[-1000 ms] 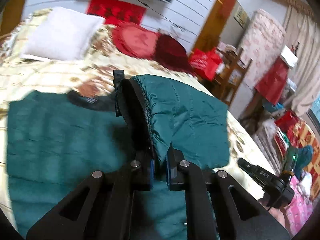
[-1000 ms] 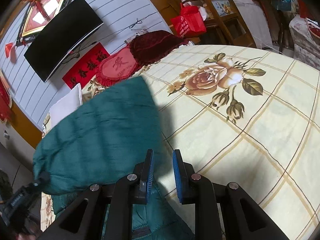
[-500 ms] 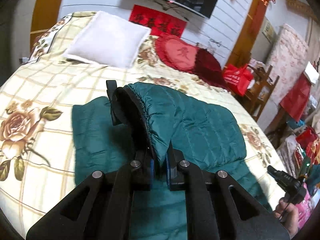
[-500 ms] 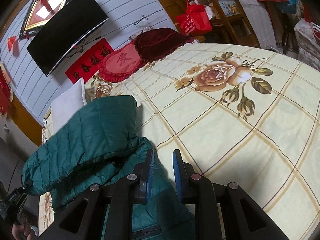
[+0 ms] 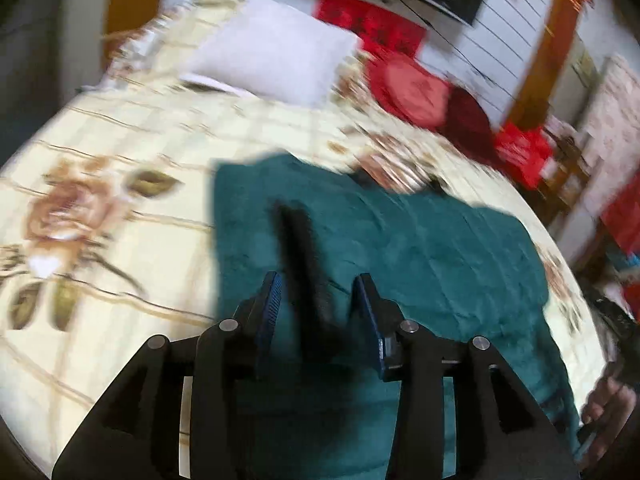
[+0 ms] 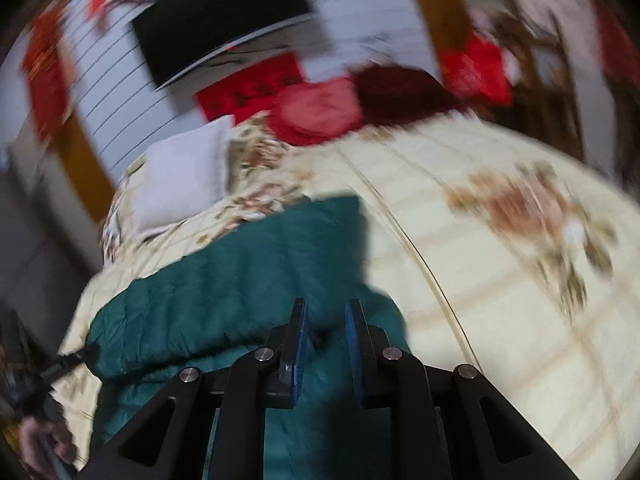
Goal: Fold large clothes
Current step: 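Lower the folded side onto the jacket and open the left tool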
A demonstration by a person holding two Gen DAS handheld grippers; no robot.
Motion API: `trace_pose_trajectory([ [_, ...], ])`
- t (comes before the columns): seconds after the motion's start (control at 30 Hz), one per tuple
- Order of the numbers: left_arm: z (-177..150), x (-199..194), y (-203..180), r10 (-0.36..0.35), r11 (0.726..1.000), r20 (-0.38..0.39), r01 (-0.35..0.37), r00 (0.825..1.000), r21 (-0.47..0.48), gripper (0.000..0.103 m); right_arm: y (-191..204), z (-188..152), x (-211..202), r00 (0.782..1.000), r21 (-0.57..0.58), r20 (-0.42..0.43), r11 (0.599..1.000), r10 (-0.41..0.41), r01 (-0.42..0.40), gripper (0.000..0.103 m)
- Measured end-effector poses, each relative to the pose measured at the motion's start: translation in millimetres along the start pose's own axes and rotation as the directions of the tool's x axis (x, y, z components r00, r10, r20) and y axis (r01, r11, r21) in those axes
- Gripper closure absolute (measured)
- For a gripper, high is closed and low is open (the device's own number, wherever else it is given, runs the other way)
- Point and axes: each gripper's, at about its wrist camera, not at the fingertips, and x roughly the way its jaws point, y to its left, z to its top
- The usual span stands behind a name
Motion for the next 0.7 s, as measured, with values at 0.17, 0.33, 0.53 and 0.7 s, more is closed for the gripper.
trace_pose_trajectory([
  [0.17,24,-21,-27,-0.050,0.999,0.149,0.049,0.988,0.015,0.065,31,26,29,1.000,-0.091,0.016,0.996,-0.024,0.026,0.085],
  [0.33,28,35,-58,0.015,0.997,0.051,-0.019,0.999,0.080,0.065,43,24,87,0.991,-0.128,-0.133,0.992,0.005,-0.022,0.085],
  [0.53,-3,85,-39,0.085,0.996,-0.071,-0.082,0.994,0.044,0.064,38,-4,122,0.972,-0.199,-0.234,0.980,-0.029,-0.019,0.085],
  [0.7,-16,84,-33,0.073,0.994,-0.066,-0.067,0.995,0.088,0.064,23,-14,125,0.959,-0.197,-0.283,0.978,0.006,-0.064,0.085],
])
